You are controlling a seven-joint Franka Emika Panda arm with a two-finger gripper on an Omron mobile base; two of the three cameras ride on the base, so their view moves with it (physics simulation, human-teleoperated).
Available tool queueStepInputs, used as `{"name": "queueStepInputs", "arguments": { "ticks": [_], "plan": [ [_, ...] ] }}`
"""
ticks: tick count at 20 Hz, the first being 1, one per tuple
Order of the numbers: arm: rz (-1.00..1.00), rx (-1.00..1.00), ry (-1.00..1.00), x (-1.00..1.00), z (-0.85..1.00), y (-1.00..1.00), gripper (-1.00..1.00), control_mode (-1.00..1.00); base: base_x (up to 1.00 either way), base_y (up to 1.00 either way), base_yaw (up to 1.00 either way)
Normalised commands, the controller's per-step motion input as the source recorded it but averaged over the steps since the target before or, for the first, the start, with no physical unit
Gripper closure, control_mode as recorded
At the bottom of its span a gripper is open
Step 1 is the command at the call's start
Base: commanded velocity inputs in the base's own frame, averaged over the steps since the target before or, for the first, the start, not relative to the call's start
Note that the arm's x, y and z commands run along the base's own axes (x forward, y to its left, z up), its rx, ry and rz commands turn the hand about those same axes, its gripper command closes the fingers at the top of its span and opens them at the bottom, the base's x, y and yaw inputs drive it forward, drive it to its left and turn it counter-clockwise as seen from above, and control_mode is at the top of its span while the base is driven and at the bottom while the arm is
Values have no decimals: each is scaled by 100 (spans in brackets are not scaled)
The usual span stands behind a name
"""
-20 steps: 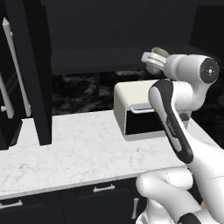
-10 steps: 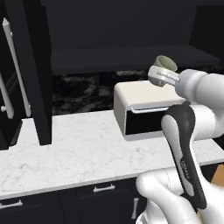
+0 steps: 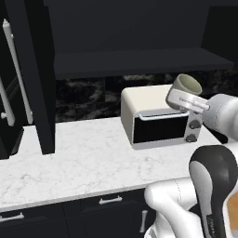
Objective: Gather all objects into one cabinet and sort the glasses and bowls to opposite sides.
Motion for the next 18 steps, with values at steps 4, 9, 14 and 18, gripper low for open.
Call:
{"name": "queueStepInputs", "arguments": {
  "ticks": [4,9,14,18],
  "plan": [
    [-12,1,0,-5,-12,16,100,-100,0,0,0],
    [-2,0,0,-11,-5,3,100,100,-79,34,-4],
    [0,0,0,0,0,0,100,100,-100,62,-3],
    [0,0,0,0,0,0,100,100,-96,76,0]
  ]
}}
